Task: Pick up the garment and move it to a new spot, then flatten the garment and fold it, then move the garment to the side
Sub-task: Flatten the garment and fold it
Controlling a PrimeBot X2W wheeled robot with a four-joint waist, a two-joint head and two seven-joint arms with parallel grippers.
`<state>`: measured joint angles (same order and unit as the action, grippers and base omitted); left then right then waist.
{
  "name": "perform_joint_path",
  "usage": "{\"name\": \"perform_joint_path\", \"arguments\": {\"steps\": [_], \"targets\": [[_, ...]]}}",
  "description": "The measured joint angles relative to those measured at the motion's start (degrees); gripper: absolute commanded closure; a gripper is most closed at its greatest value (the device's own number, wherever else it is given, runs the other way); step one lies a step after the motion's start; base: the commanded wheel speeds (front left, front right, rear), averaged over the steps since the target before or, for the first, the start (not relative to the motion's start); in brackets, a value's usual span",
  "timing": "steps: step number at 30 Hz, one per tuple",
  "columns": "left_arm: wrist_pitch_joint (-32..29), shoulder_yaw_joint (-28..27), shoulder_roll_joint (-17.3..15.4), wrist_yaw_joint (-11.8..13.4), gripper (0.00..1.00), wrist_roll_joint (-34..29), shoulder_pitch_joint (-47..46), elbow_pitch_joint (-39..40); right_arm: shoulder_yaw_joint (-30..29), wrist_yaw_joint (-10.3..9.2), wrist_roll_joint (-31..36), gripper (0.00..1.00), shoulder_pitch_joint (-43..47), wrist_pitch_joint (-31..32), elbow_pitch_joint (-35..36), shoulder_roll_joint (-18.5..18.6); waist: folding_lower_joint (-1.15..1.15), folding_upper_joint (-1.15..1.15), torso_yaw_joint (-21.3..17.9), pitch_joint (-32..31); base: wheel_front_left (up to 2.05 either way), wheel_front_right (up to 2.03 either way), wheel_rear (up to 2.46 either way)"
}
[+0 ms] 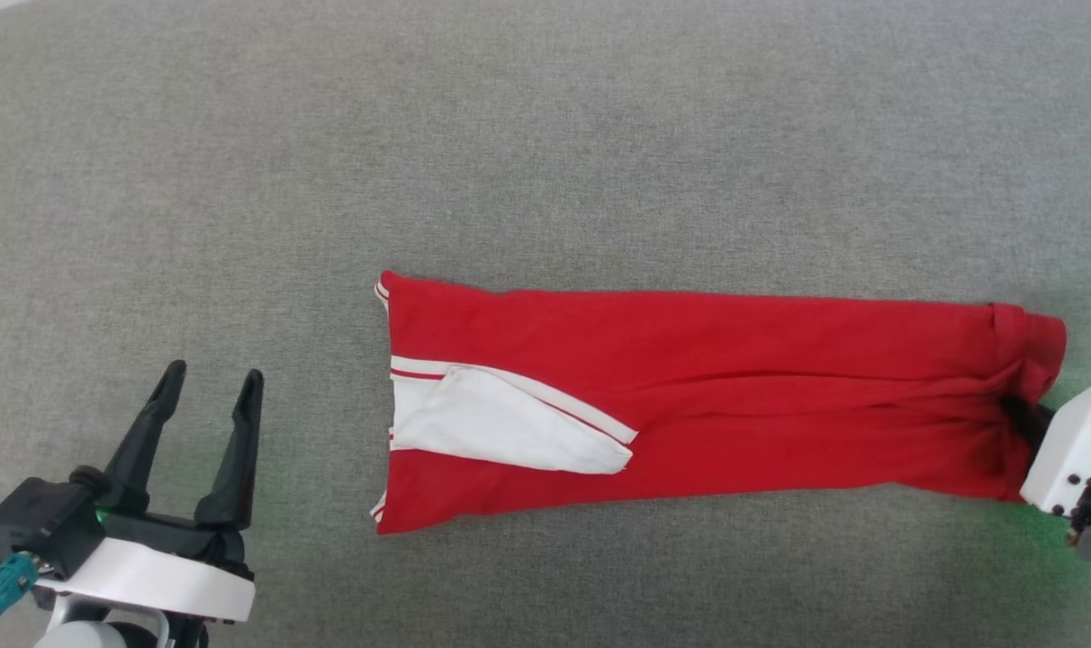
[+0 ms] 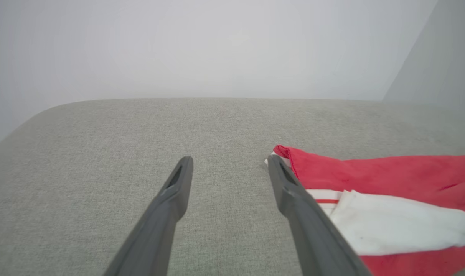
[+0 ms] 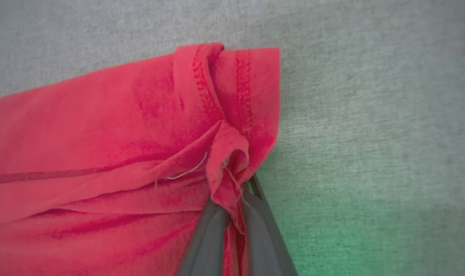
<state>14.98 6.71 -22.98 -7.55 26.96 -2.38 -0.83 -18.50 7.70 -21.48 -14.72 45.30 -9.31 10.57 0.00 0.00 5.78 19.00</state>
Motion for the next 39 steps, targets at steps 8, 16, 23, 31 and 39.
{"name": "perform_joint_path", "arguments": {"steps": [8,16,23,31,39], "targets": [[-0.01,-1.56,-0.11,0.0,0.0,-0.29,0.48,0.02,-6.61,-0.05,2.2,1.0,-1.51,-3.19,2.24,1.89,0.0,0.0,-1.7,0.98,0.0,0.0,0.0],[-0.01,-2.33,-0.33,0.0,0.0,-0.27,0.52,0.25,-20.06,-0.08,6.01,1.0,-2.4,-4.65,4.99,6.08,0.0,0.0,-3.15,1.76,0.0,0.0,0.0],[-0.01,-2.34,0.3,0.0,0.0,-0.2,0.82,-0.49,-19.44,-0.16,3.08,1.0,-2.09,-2.24,9.47,4.69,0.0,0.0,-3.84,0.78,0.0,0.0,0.0],[-0.01,-1.87,1.25,0.0,0.0,-0.2,1.23,-1.32,-7.64,-0.2,-3.07,1.0,2.29,3.7,18.03,2.68,0.0,0.0,-3.63,-0.54,0.0,0.0,0.0],[0.0,-0.54,1.94,0.0,0.0,-0.1,1.16,-2.14,8.49,-0.2,-5.14,1.0,3.71,8.2,26.75,1.58,0.0,0.0,-1.85,-1.19,0.0,0.0,0.0]]}}
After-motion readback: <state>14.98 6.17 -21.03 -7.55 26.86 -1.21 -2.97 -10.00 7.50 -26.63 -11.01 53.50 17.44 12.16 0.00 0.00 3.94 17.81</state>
